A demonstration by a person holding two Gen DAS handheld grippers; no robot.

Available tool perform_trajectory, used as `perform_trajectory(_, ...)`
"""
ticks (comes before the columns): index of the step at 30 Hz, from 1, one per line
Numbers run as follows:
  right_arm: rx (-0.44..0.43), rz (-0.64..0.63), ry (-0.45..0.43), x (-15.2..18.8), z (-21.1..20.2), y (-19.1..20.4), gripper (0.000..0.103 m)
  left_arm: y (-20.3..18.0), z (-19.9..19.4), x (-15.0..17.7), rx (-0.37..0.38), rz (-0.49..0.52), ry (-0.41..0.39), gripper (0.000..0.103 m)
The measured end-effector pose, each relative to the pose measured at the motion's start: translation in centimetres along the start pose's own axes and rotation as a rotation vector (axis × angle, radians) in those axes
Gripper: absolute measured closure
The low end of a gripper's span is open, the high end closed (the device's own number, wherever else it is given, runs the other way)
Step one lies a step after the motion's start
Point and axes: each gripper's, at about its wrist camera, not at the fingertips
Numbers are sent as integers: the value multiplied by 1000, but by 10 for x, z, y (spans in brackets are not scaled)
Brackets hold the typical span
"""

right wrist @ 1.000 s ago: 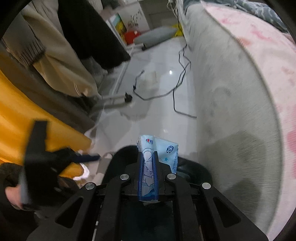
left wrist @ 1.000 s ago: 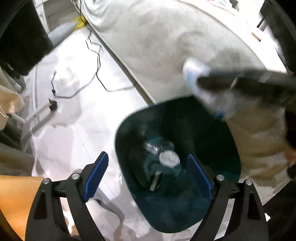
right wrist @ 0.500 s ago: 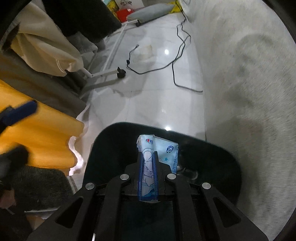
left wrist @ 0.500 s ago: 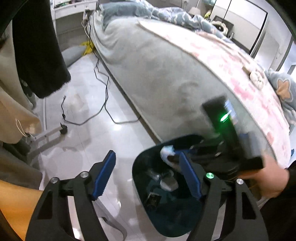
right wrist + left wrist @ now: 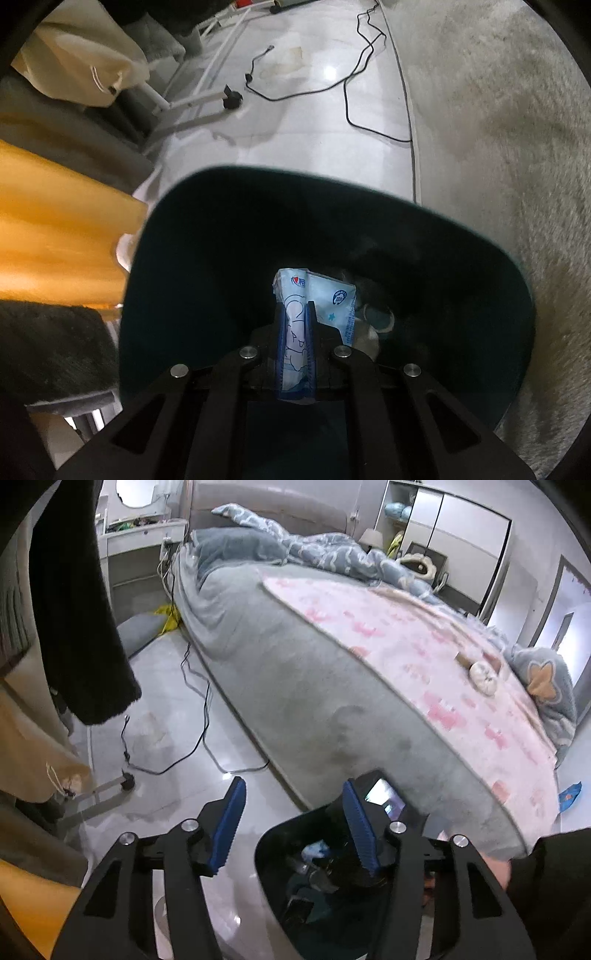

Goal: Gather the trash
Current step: 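Open the right tool to drop the blue packet into the bin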

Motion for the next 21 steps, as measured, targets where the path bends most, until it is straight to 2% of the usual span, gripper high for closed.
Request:
perform_trajectory(7, 9, 1, 15, 5, 2, -2, 91, -13, -23, -23, 13, 28, -94, 48)
perform_trajectory(17, 14, -31, 32, 11, -3, -3, 90, -11, -31, -49, 16, -13, -156, 48)
perform_trajectory(19, 5, -31, 37, 13, -7, -4, 80, -15, -33, -55, 15, -15, -169, 48)
perform_trajectory(20, -7, -31, 44, 14, -9, -4, 59, -17, -33, -57, 15, -14, -175, 47)
perform_trajectory(21, -11, -37, 36, 14, -12, -3, 50, -19, -33, -60, 13, -13, -181, 47)
Point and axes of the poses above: each gripper's, at about its wrist camera, not at the fingertips, and z roughly the way its jaws point, y to its left, x to its underside, and after that the axes turned 3 degrees about z, right-handed
